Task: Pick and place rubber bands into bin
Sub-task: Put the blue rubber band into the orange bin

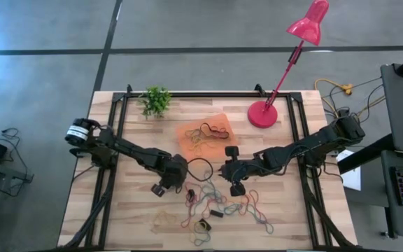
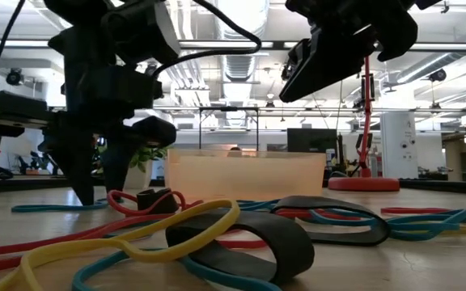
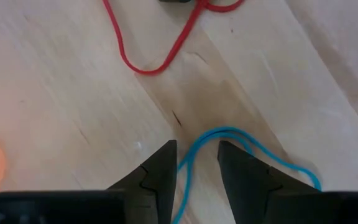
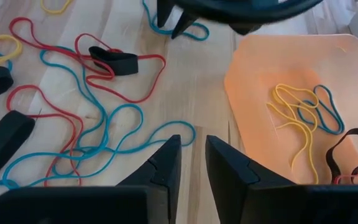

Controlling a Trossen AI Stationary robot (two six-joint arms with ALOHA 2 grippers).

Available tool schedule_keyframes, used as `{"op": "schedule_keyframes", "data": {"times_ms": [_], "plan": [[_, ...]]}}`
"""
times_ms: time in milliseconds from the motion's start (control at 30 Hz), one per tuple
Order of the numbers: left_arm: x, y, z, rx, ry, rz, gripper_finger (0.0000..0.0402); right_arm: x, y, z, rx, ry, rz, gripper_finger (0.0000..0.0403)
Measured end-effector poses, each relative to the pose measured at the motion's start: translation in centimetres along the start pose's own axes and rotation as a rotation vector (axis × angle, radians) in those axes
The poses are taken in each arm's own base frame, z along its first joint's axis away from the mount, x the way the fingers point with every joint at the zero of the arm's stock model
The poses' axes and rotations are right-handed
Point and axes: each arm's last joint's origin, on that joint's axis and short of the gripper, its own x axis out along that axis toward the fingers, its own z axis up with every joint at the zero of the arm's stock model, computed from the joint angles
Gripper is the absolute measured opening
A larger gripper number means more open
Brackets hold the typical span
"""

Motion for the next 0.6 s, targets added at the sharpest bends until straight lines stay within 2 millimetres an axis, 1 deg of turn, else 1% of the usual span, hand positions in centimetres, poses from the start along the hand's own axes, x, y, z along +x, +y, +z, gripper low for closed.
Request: {"op": "schedule_keyframes", "data": {"times_ms": [100, 233, 333, 500, 600], "plan": [[0.7, 0.2, 0.3, -0.004, 0.035, -0.017, 0.0105, 0.0, 0.0, -0.1, 0.0, 0.0, 0.0, 0.0062], [0.6, 0.4, 0.8, -0.007, 0.053, -0.027, 0.01, 0.1, 0.0, -0.2, -0.001, 0.003, 0.0, 0.0059], [0.2, 0.4, 1.1, -0.008, 0.061, -0.033, 0.0077, 0.1, 0.0, -0.2, -0.006, 0.003, 0.0, 0.0061], [0.1, 0.4, 1.1, -0.011, 0.07, -0.044, 0.0014, 0.1, 0.0, -0.2, -0.007, 0.002, 0.0, 0.0063], [0.2, 0.4, 1.0, -0.026, 0.071, -0.048, 0.0005, 0.1, 0.0, -0.4, 0.01, 0.006, 0.0, 0.006]]}}
